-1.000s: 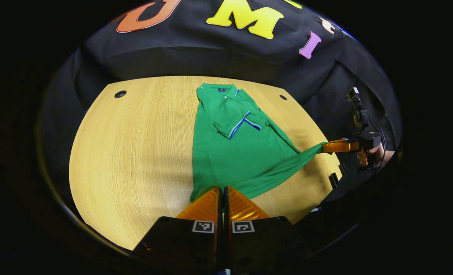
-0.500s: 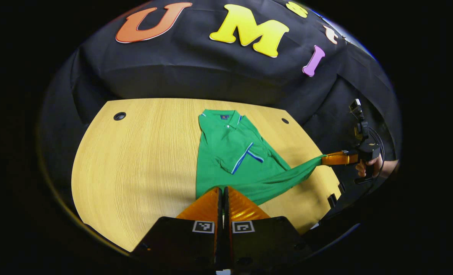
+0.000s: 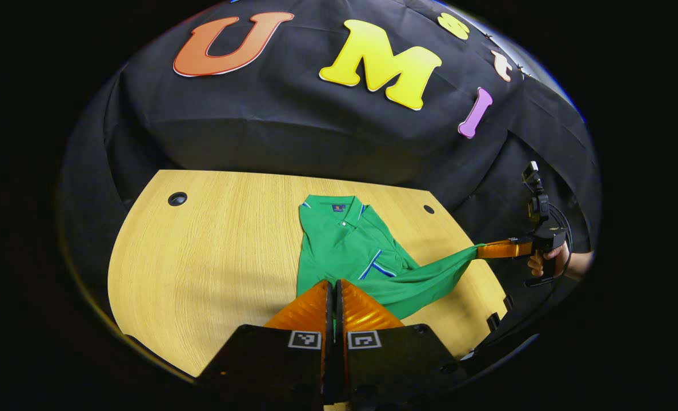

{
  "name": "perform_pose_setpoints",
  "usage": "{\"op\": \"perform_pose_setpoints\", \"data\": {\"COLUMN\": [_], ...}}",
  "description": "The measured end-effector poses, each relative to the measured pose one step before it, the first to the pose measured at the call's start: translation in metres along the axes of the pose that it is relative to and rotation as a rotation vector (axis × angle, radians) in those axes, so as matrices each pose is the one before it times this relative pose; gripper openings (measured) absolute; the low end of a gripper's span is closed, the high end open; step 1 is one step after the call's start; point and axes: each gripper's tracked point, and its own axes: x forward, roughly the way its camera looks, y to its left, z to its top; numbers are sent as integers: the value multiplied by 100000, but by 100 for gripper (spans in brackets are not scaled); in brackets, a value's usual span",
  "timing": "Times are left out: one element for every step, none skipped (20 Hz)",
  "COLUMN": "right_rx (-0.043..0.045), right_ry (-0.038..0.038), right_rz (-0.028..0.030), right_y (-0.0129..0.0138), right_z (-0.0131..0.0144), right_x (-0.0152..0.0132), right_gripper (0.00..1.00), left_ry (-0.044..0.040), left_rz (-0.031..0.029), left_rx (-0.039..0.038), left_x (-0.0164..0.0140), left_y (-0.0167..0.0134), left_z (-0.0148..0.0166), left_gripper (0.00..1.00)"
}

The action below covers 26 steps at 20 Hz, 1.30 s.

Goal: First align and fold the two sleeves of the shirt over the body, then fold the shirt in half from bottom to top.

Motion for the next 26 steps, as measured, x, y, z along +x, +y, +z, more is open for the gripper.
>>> {"op": "perform_pose_setpoints", "data": {"right_rx": [-840, -807, -641, -389, -265, -163, -257, 38, 246, 216, -64, -328, -607, -732, -611, -396, -318, -47, 173, 142, 87, -41, 128, 291, 230, 162], "right_ry": [-709, -237, -195, -218, -355, -346, -578, -1165, -886, -992, -783, -581, -392, -513, -238, -208, -445, -533, -668, -789, -802, -699, -797, -834, -762, -727], "right_rz": [-262, -108, 206, 181, -12, 155, -429, -253, -467, -371, -692, -337, -446, -649, -323, -366, -257, -458, -632, -771, -1007, -1039, -757, -609, -499, -398], "right_y": [-96, -74, 112, 18, -18, 30, -48, -103, -175, -162, -124, -8, -127, -145, 23, 7, 142, -20, -77, -200, -144, -229, -122, -98, -132, -47], "right_z": [457, 488, 286, 156, 324, 483, 638, 814, 734, 735, 516, 529, 538, 445, 276, 351, 237, 357, 509, 378, 357, 391, 332, 492, 248, 298], "right_x": [-96, -14, 194, -136, -165, -89, 307, 261, 216, 207, 212, 261, 250, 349, 304, 347, 438, 543, 551, 498, 568, 664, 655, 676, 693, 683], "right_gripper": [0, 1, 1, 1, 1, 1, 1, 1, 0, 1, 1, 1, 1, 1, 1, 0, 0, 0, 0, 1, 0, 1, 1, 1, 0, 0], "left_ry": [-710, -590, -839, -363, -539, -513, -352, -250, -586, -234, -124, -258, 45, -649, -378, -383, -208, -268, -250, -356, -637, -569, -795, -531, -640, -619], "left_rz": [238, 259, 116, 47, 130, -54, -35, 132, 126, 423, -20, 170, 209, 165, 210, 488, 210, 139, 629, 667, 724, 490, 415, 851, 541, 604], "left_rx": [959, 367, -39, -74, -28, 330, 685, 739, 491, 542, 730, 979, 1244, 688, 681, 456, -368, -638, -88, -111, -625, -999, -1065, -979, -816, -706], "left_x": [134, 174, 474, -123, 79, 327, 235, 175, 223, 245, 405, 291, 300, 350, 365, 153, 341, 415, 572, 363, 487, 374, 538, 618, 564, 474], "left_y": [140, 59, 75, 96, 56, -129, -81, 79, -63, 81, 8, -68, 111, 79, 141, 220, 68, 197, 207, 313, 233, 275, 228, 257, 314, 291], "left_z": [663, 458, 636, 820, 539, 554, 495, 275, 481, 516, 459, 471, 348, 614, 544, 489, 403, 168, 258, 272, 301, 148, 107, 166, 175, 105], "left_gripper": [3, 3, 3, 3, 3, 3, 3, 3, 3, 3, 3, 3, 3, 3, 3, 3, 3, 3, 3, 3, 3, 3, 3, 2, 3, 3]}}
